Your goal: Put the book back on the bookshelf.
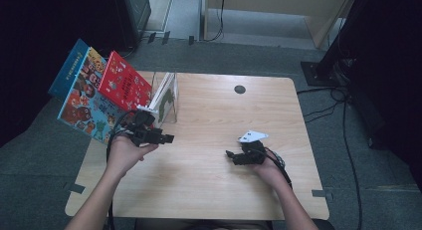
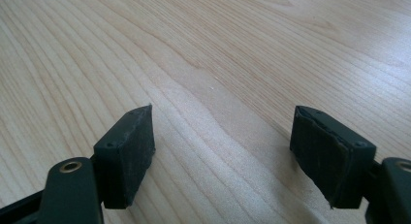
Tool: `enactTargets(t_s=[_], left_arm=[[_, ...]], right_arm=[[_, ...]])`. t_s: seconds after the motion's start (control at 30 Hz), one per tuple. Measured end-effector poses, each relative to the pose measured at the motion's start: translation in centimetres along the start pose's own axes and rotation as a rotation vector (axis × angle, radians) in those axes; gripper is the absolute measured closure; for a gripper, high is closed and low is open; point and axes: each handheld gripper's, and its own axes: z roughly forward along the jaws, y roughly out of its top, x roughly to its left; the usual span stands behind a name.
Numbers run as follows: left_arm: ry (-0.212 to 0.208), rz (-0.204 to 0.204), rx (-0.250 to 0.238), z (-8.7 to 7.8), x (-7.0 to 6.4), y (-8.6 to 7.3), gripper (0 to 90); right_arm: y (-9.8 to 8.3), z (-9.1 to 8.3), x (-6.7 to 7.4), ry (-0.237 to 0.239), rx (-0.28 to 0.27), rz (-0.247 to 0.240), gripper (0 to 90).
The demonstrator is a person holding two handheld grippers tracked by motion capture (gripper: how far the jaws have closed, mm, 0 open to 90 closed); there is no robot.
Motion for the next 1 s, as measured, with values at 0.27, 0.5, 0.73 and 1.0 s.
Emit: enactTargets(t_s=[0.27,0.5,0.73,1.0], left_arm=[[-0.033,-0.006,0.042,3.6,-0.3,-2.3,40.0],[-0.021,-0.004,0.037,5.4,0.1,-4.1,39.9],[0.002,0.008,0.044,6.8,0.5,-5.3,39.7],[-0.009,0.013,0.022,7.1,0.9,-5.7,38.6]], right_arm=[[0.0,0.0,0.0,0.0,0.001,0.0,23.2],[0.0,0.0,0.1,0.001,0.003,0.001,22.9],[0.1,0.1,0.2,0.004,0.002,-0.001,22.6],[0.1,0.2,0.2,0.01,0.002,-0.01,21.9]])
